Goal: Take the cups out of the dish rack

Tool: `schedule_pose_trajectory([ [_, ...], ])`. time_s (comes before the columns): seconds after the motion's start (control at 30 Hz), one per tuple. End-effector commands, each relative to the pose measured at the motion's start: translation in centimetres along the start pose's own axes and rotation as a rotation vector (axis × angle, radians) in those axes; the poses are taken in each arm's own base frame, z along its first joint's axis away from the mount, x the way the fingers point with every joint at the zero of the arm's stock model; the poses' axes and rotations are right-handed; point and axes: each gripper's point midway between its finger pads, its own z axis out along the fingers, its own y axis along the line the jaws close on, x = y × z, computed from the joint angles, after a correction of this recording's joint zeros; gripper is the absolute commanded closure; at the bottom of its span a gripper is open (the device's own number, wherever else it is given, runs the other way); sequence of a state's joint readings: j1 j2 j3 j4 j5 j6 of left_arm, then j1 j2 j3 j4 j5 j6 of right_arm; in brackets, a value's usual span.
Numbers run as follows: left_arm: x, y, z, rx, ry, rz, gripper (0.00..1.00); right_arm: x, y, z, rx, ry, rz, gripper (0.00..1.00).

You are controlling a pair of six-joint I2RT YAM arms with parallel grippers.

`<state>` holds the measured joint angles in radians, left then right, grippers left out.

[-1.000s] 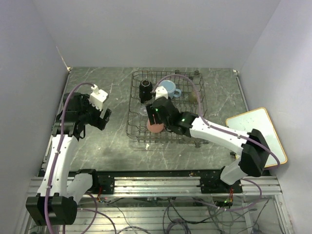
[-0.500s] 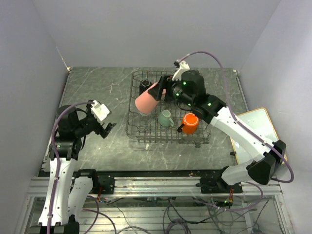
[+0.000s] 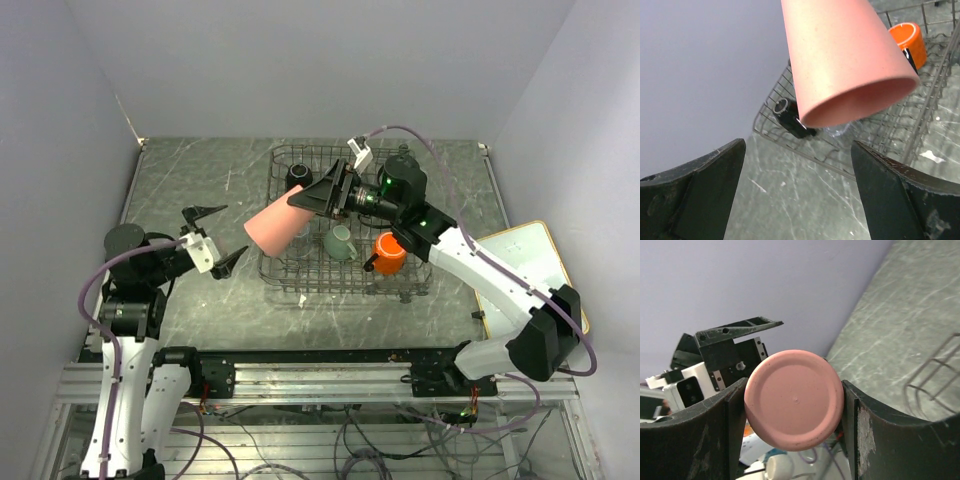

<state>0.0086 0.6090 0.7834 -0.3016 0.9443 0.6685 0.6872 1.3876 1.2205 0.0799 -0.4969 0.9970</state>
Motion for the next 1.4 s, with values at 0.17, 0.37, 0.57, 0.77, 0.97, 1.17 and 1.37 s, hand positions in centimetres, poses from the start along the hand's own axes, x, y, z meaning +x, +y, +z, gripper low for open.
schedule_pose_trajectory([
  [0.17, -5.6, 0.8, -0.6, -0.004, -0.158, 0.112, 0.11, 0.2, 4.0, -0.6, -0.201, 0.007, 0.129, 0.86],
  [0.37, -6.9, 0.8, -0.9, -0.007, -0.186, 0.076, 0.15, 1.3, 4.9, 0.5, -0.23, 0.022, 0.168, 0.88],
  [0.57, -6.7, 2.1, -0.6, -0.043, -0.166, 0.039, 0.14, 2.3, 5.7, 1.6, -0.275, 0.042, 0.231, 0.89],
  [0.77, -6.0, 2.6, -0.4, -0.054, -0.126, -0.032, 0.41, 2.7, 5.7, 2.5, -0.279, 0.048, 0.27, 0.89],
  [0.97, -4.4, 2.9, -0.3, -0.065, -0.061, -0.078, 0.92, 2.8, 4.9, 3.1, -0.255, 0.045, 0.299, 0.76],
  [1.17, -2.0, 4.1, -0.1, -0.155, 0.021, -0.199, 0.93, 1.4, 1.0, 3.0, -0.107, -0.004, 0.281, 0.1],
  [1.37, 4.2, 7.6, -0.5, -0.314, 0.312, -0.385, 0.93, -2.9, -6.6, -1.9, 0.191, -0.17, 0.217, 0.0],
])
